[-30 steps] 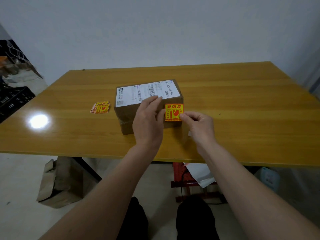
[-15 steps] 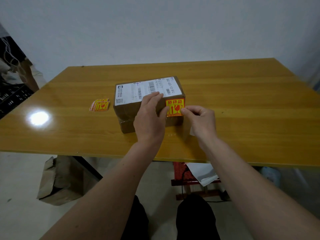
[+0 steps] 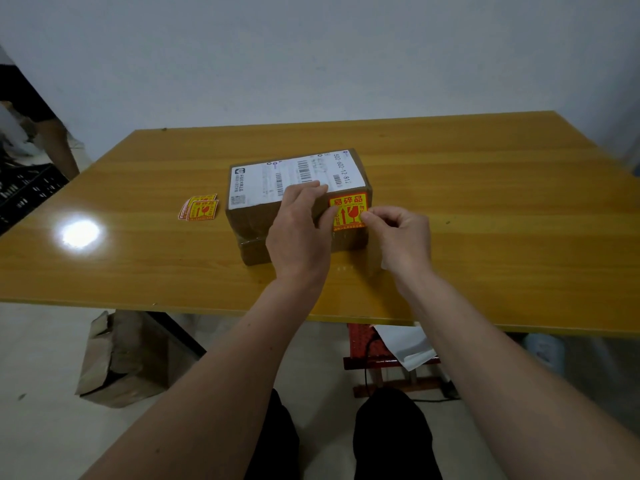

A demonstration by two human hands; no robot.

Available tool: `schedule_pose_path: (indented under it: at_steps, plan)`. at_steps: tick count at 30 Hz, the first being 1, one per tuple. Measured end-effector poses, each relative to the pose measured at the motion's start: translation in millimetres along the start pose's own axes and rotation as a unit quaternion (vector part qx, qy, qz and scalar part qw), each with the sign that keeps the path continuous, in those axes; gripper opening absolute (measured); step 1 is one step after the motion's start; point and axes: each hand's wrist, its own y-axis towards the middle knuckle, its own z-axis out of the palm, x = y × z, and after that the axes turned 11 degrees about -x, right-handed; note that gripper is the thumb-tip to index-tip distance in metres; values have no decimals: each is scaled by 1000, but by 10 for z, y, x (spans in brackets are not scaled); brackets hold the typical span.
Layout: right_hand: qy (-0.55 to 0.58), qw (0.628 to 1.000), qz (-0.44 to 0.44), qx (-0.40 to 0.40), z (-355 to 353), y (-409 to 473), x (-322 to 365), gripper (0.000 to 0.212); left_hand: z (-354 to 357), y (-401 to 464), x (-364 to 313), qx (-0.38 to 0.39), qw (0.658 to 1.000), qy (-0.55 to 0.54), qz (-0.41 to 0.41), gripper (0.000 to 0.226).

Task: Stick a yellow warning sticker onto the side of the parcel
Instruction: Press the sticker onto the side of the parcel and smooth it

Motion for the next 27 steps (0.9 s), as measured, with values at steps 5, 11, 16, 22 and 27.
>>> schedule_pose_path:
  at_steps: [5,11,16,22,27]
  plan:
    - [-8,1000,-4,1,4,5,5,8,-1,2,0,-3,1000,11,9,34]
    - [4,1000,-2,-6,35,-9,-4,6,18,2,-7,-13,999,29,12,29]
    - [5,1000,-3,-8,41,2,-13,8,26,2,-1,-18,999,34,19,27]
    - [-1,1000,2,-10,56,-4,-11,6,45,0,12,-24,999,32,23,26]
    - [-24,1000,4,-17,65,5,14,14,60,-8,63,-31,998,34,51,25]
